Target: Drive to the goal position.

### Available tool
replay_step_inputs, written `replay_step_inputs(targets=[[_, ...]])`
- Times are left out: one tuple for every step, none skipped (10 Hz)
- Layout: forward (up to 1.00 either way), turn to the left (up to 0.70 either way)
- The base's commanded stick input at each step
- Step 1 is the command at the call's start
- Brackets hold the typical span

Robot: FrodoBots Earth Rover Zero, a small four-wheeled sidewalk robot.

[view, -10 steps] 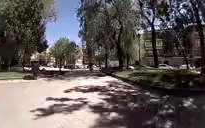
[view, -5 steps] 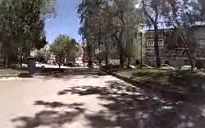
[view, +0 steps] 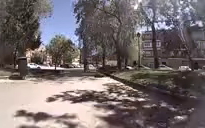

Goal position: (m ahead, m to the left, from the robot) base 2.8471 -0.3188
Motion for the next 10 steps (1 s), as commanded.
replay_step_inputs(targets=[[0.70, 0.01], [0.70, 0.01], [0.70, 0.01], [0.70, 0.01], [0.70, 0.01], [0.70, 0.01], [0.70, 0.01], [0.70, -0.07], [0.70, -0.23], [0.70, -0.30]])
